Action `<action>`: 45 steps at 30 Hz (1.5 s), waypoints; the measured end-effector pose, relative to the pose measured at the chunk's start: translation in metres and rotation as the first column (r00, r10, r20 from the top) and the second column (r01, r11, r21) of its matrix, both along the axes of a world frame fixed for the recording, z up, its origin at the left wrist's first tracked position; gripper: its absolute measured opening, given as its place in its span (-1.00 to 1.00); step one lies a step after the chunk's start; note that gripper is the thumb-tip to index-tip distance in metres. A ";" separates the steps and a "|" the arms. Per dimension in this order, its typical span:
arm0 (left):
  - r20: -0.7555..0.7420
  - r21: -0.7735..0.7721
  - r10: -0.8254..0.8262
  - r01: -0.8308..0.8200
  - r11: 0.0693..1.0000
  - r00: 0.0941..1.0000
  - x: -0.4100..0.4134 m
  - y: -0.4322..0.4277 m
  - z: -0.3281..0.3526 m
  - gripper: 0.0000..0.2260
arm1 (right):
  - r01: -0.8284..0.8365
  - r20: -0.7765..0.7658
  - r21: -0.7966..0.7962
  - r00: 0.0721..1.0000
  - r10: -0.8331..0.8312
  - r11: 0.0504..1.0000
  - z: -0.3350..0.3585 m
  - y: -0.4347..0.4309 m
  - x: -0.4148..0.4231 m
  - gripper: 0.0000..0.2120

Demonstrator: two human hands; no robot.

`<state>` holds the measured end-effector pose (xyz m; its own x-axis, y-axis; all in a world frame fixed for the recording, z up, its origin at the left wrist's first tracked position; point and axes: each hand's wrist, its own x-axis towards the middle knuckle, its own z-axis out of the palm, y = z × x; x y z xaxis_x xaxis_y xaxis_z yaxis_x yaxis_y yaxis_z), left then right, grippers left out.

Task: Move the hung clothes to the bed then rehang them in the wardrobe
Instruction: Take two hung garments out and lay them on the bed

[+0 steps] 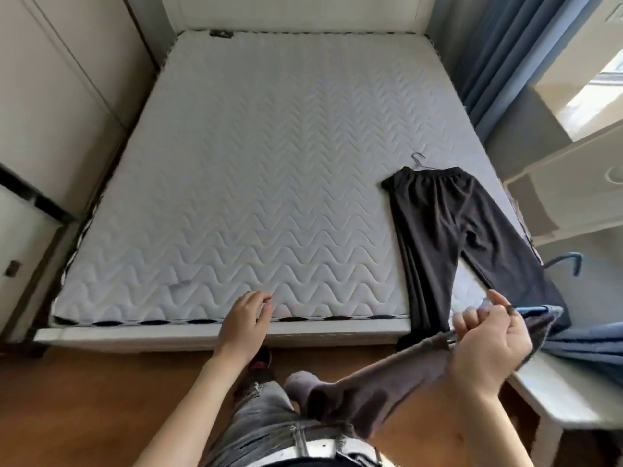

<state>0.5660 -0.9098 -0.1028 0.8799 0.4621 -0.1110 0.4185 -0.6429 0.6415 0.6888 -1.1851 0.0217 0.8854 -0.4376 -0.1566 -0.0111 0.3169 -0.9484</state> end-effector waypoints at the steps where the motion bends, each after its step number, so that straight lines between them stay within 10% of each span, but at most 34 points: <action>1: 0.006 0.011 0.000 0.000 1.000 1.000 0.004 0.018 -0.001 -0.54 | -0.010 -0.016 -0.003 1.000 0.010 1.000 -0.004 0.022 0.004 -0.75; 15: -0.010 0.007 -0.064 0.064 0.998 0.998 0.147 0.270 -0.064 -0.55 | 0.040 -0.101 -0.084 0.994 -0.049 0.996 -0.069 0.301 0.146 -0.75; 31: 0.000 0.452 -0.109 0.097 0.887 0.994 0.359 0.435 -0.431 -0.53 | -0.470 -0.406 -0.278 0.848 0.341 0.838 -0.432 0.444 0.380 -0.81; 45: 0.016 0.362 -0.087 0.075 0.929 0.996 0.361 0.449 -0.453 -0.47 | -0.439 -0.371 -0.547 0.890 0.264 0.713 -0.455 0.499 0.541 -0.74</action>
